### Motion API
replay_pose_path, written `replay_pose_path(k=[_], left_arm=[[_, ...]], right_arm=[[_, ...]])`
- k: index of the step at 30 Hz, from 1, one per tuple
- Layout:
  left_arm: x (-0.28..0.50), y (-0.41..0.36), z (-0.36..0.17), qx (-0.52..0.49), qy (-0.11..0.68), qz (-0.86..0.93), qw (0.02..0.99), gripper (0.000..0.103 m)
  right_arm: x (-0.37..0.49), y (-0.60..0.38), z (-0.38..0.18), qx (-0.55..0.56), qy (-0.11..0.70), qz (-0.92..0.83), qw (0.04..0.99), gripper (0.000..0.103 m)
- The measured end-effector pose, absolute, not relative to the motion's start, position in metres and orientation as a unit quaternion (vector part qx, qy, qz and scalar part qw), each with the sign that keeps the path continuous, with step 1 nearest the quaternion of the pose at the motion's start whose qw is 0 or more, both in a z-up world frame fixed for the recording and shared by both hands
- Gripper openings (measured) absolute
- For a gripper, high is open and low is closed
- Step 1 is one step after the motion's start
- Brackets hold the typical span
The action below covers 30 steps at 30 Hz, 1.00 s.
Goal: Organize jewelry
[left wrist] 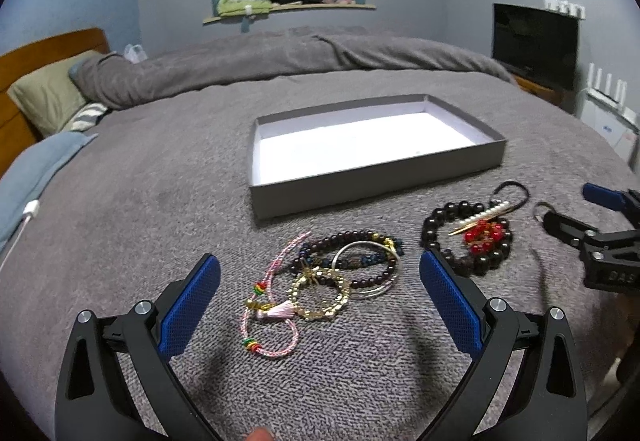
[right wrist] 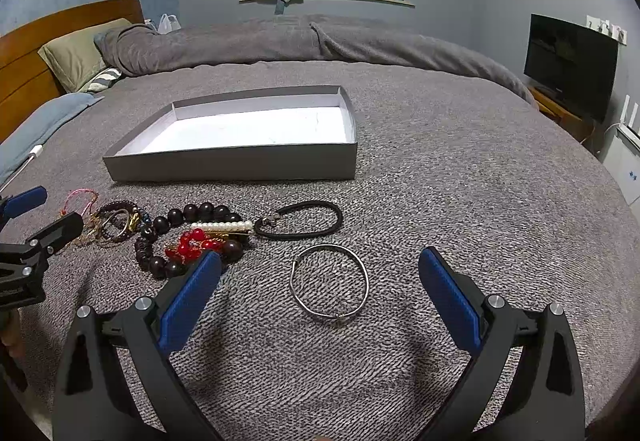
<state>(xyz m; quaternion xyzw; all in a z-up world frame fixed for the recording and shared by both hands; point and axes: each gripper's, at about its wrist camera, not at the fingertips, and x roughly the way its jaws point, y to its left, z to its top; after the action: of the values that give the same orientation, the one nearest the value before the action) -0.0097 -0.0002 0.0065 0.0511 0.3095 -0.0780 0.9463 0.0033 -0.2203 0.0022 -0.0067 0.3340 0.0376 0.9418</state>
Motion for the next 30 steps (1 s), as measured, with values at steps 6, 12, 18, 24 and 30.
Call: replay_pose_path(k=[6,12,18,24,30], left_arm=[[-0.008,0.010,0.007,0.044,0.320,-0.093,0.942,0.099],[-0.002,0.027,0.008,0.055,0.325,-0.083,0.941,0.099],[0.011,0.047,0.006,0.056,0.339,-0.072,0.936,0.095],[0.017,0.043,-0.002,0.064,0.356,-0.096,0.927,0.068],[0.020,0.041,-0.010,0.065,0.370,-0.105,0.921,0.040]], right_arm=[[0.001,-0.222,0.006,-0.009,0.327,0.054,0.944,0.098],[0.004,-0.240,0.018,-0.015,0.318,0.065,0.946,0.098],[0.014,-0.272,0.023,-0.007,0.326,0.060,0.943,0.097],[0.022,-0.284,0.013,0.025,0.358,0.083,0.930,0.075],[0.024,-0.271,0.005,0.019,0.385,0.115,0.916,0.046]])
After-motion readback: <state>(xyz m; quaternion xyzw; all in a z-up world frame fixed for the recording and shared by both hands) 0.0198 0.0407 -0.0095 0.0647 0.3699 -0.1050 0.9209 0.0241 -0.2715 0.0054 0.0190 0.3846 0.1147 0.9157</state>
